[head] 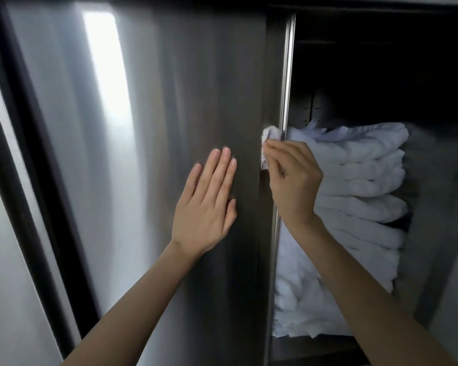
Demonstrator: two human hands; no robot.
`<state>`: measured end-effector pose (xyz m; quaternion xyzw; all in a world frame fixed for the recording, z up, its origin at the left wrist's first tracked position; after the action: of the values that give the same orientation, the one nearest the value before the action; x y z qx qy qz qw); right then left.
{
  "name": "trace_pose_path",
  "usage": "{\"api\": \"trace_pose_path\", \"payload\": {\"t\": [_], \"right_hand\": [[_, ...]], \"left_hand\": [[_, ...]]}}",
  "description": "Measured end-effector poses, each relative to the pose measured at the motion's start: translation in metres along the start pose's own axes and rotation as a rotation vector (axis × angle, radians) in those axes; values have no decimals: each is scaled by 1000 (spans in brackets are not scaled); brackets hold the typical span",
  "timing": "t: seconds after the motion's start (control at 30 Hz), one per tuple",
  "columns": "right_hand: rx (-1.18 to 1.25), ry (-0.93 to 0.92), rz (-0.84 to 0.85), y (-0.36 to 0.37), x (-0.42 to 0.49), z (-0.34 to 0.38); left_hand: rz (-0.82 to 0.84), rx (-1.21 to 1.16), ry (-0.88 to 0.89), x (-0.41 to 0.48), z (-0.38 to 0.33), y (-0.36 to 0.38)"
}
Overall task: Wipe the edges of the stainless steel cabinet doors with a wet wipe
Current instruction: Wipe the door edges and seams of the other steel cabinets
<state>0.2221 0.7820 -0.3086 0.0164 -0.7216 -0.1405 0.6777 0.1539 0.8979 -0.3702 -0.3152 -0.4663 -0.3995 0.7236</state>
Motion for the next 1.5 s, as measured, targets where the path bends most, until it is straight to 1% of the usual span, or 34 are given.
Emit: {"api": "trace_pose_path", "payload": {"t": [0.07,0.1,0.2,0.27,0.33,0.43,0.5,0.57,0.6,0.67,0.73,0.77,0.83,0.9,1.0,1.1,1.2,1.27,1.4,1.43,1.5], "right_hand": [[-6,48,8,-5,-33,1],[-8,46,42,-10,-53,3],[-3,-66,202,-23,-95,13],[30,-136,258,-22,-84,15],[42,-123,213,-14,-54,11],[-39,28,52,-3,-15,0],[-43,131,-31,-4,-27,0],[-29,158,-62,-13,-69,7],[-31,148,-49,-19,-95,10],[-44,114,62,-31,-142,15],[-69,77,192,-37,-166,16],[-73,70,222,-36,-167,14],[-64,88,208,-33,-152,11],[-47,140,133,-30,-137,9],[-37,246,85,-34,-159,9],[-52,265,181,-51,-226,16],[-49,247,303,-64,-264,20],[-47,291,271,-63,-258,18],[5,405,32,-57,-226,13],[15,418,2,-56,-226,12],[15,440,-6,-58,-243,12]], "left_hand": [[-3,-4,-3,0,1,0],[-3,-7,-5,0,2,0],[9,-8,-15,0,3,-2],[17,-7,-22,1,3,-4],[21,-9,-32,2,3,-5],[-2,-21,-34,2,3,-7],[-36,-34,-29,0,4,-9],[-69,-30,-40,-6,6,-9],[-74,-25,-47,-11,6,-8],[-64,-30,-58,-27,2,-7],[-34,-52,-81,-49,-7,-6],[-21,-62,-100,-60,-12,-6],[-14,-84,-154,-82,-25,-5],[-22,-109,-219,-103,-39,-3],[-15,-159,-312,-135,-61,3],[38,-175,-343,-164,-73,7],[96,-194,-300,-176,-74,6],[130,-192,-266,-179,-72,4],[143,-169,-247,-180,-74,3],[138,-166,-248,-179,-74,2],[130,-166,-248,-179,-75,3]]}}
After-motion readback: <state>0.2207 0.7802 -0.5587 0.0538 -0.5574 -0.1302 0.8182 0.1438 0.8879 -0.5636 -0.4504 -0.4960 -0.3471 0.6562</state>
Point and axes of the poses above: each hand's wrist, its own x-axis towards the middle knuckle, its own y-axis out of the palm, z = x × y, the point moved 9 cm from there along x, towards the middle knuckle, and after that the axes turned 9 degrees about -z, right-handed, at the moved point
